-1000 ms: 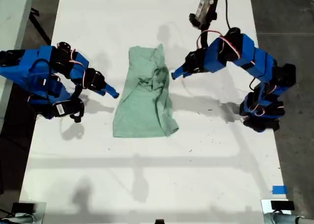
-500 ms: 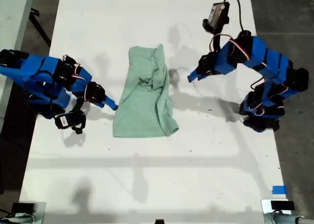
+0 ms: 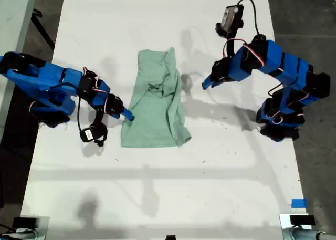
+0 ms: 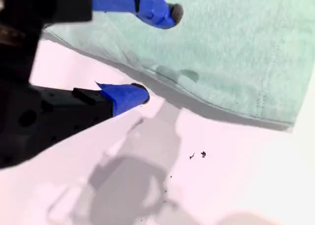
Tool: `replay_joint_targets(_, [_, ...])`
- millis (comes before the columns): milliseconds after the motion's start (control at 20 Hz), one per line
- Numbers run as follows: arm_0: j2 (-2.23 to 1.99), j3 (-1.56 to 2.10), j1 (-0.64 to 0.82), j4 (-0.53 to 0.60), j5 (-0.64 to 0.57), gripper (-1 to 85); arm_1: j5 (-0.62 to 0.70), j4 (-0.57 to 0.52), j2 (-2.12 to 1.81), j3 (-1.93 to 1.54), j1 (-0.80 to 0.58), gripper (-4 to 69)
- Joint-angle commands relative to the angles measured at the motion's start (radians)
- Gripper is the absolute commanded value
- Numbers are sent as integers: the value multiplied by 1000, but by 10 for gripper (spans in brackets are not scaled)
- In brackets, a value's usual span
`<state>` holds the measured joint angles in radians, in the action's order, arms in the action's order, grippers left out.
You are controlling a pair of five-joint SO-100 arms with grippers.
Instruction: Fold t-shirt
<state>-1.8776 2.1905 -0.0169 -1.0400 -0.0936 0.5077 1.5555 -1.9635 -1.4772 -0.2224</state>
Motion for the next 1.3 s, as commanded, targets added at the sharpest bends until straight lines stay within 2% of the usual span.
replay_joint_targets(0, [58,-15,32,67,-12,264,-11,-43,-55,-2,21,114])
replay_joint_targets(100, [115,-23,44,97,-12,260,-15,-49,-57,-15,28,111])
replay_joint_targets(150, [138,-26,51,107,-12,222,-17,-52,-58,-21,29,109])
replay_joint_targets(200, [155,-28,57,118,-11,171,-18,-57,-63,-32,29,106])
replay_joint_targets(300, [176,-34,74,129,-11,0,-23,-64,-78,-55,29,96])
replay_joint_targets(400, [179,-40,77,127,-3,0,-28,-74,-98,-77,29,91])
replay_joint_targets(500, [146,-52,75,77,-5,0,-32,-77,-118,-94,29,87])
replay_joint_targets(550, [106,-54,80,29,-9,0,-35,-77,-124,-100,31,86])
replay_joint_targets(700, [-26,-83,138,-219,-11,0,-41,-81,-149,-124,34,79])
replay_joint_targets(800, [-74,-123,166,-304,-11,0,-49,-83,-161,-135,38,75])
replay_joint_targets(1250, [434,-707,52,-322,-11,0,-61,-103,-172,-160,44,57])
